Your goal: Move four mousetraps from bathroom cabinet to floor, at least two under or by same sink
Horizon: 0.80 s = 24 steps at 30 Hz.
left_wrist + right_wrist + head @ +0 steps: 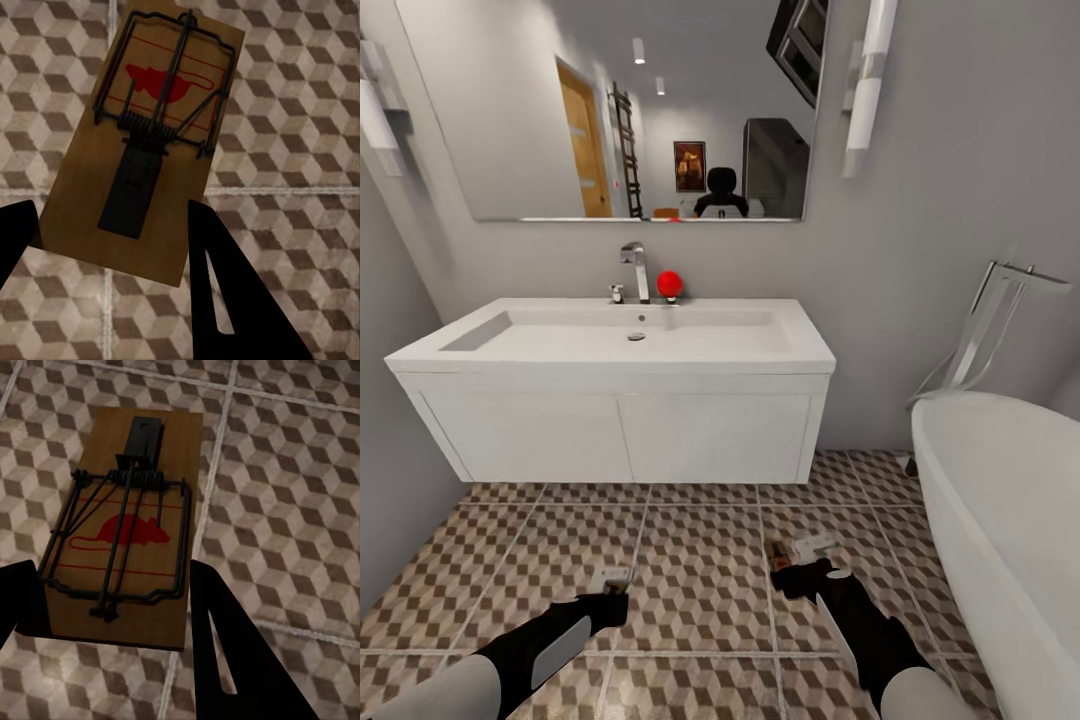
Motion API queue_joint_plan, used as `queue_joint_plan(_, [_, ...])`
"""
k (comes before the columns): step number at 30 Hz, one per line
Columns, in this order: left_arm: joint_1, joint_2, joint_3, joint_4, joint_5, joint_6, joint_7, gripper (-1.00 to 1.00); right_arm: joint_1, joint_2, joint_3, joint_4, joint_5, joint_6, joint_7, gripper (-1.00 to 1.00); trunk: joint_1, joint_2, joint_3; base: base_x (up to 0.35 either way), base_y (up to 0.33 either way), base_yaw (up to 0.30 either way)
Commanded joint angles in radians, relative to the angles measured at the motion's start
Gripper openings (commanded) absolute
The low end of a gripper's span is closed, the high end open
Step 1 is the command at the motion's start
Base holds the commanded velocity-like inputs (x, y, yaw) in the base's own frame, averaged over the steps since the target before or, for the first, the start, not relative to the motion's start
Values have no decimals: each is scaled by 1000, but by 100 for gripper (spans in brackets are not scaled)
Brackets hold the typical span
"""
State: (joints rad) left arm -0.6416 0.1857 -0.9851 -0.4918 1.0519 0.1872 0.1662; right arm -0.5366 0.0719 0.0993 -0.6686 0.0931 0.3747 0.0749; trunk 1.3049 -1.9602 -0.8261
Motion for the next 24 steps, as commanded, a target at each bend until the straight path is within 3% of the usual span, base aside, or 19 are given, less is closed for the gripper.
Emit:
queue_joint_plan(1, [-1,1,-7,-4,8,1,8,-100,0,0,-1,-2,6,6,6,-100,4,-8,-6,0,0,0])
queue_joint_plan(24, [-1,-3,-7,-4,7,1,9,-100,0,2,-1,-2,5,6,5,-100,92,-169,-115,0,0,0])
